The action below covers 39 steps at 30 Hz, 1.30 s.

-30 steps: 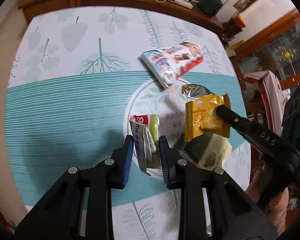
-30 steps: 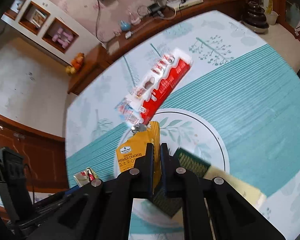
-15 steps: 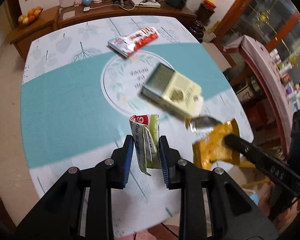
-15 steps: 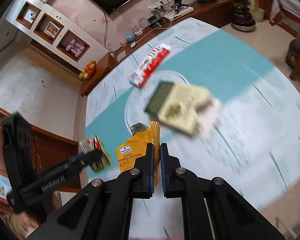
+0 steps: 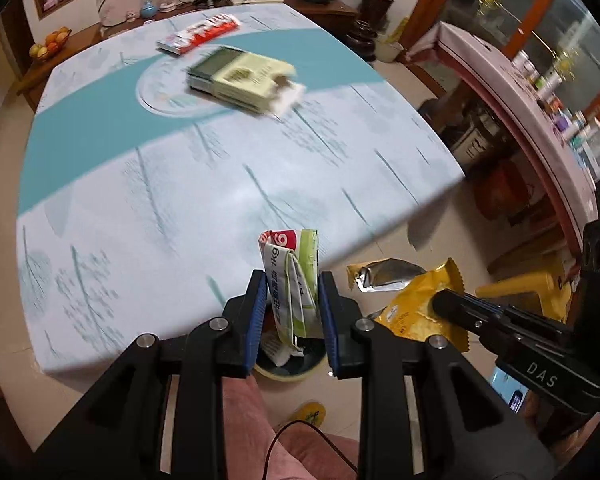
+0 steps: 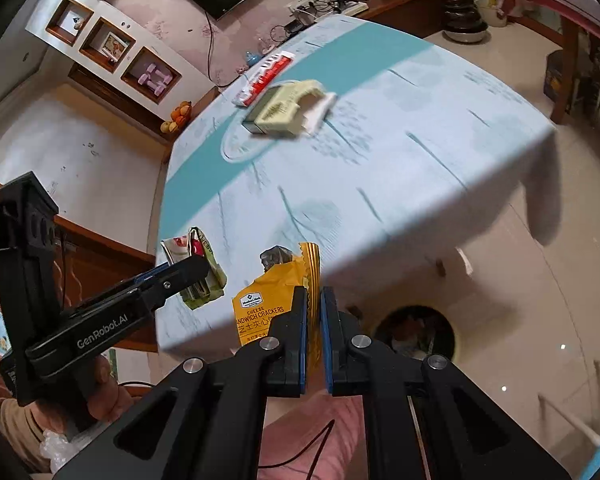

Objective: Collect trash
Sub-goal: 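Carry the snack packet and cracker bag down over the black bin with both tools, then open both tools to drop the packet and bag into the bin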

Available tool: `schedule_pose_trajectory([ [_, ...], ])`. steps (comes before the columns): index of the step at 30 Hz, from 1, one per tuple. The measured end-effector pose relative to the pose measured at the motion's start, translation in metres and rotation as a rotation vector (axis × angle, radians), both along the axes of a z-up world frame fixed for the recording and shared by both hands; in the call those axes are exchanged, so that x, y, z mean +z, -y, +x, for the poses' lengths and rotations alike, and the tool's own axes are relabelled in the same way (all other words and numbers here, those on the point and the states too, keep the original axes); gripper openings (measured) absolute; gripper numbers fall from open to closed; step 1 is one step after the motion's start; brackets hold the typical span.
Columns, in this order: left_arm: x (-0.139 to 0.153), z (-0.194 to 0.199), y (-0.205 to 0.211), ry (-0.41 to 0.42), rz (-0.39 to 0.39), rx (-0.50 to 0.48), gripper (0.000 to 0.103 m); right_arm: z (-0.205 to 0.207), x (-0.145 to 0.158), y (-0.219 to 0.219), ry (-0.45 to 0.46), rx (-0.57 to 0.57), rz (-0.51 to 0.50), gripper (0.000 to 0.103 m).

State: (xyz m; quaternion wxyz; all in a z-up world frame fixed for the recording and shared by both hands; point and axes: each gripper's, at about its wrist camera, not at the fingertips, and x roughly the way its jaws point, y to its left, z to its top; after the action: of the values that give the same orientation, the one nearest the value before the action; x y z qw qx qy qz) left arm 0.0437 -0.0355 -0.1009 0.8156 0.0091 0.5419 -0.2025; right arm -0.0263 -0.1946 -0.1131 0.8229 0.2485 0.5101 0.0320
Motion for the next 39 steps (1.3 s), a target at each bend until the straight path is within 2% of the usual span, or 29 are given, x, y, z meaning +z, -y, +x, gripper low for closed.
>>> schedule_pose_trajectory([
  [3,-0.009,-0.031,0.019,-0.017,-0.019,-0.01,0.023,-0.034,-0.012,0.015,-0.016,-0.009,0.0,0.006],
  [6,-0.017,-0.055,0.034,0.006,-0.003,-0.009,0.023,-0.067,-0.031,0.029,-0.05,-0.026,0.006,0.006],
  [9,-0.029,-0.074,0.048,0.019,0.028,-0.044,0.023,-0.088,-0.05,0.038,-0.084,-0.043,0.02,0.006],
  [14,-0.065,-0.088,0.062,-0.017,0.105,-0.083,0.023,-0.116,-0.089,0.049,-0.143,-0.081,0.037,0.006],
  [20,-0.132,-0.086,0.063,-0.131,0.114,-0.074,0.023,-0.121,-0.146,0.057,-0.204,-0.135,0.048,0.006],
  [26,-0.202,-0.075,0.067,-0.141,0.173,-0.088,0.023,-0.117,-0.213,0.063,-0.246,-0.167,0.053,0.006],
  [33,-0.284,-0.065,0.07,-0.168,0.225,-0.124,0.025,-0.112,-0.314,0.064,-0.328,-0.206,0.077,0.006],
  [37,-0.332,-0.059,0.074,-0.206,0.243,-0.154,0.028,-0.107,-0.36,0.058,-0.341,-0.211,0.076,0.007],
  [39,-0.353,-0.056,0.075,-0.215,0.263,-0.176,0.033,-0.104,-0.378,0.056,-0.348,-0.208,0.068,0.007],
])
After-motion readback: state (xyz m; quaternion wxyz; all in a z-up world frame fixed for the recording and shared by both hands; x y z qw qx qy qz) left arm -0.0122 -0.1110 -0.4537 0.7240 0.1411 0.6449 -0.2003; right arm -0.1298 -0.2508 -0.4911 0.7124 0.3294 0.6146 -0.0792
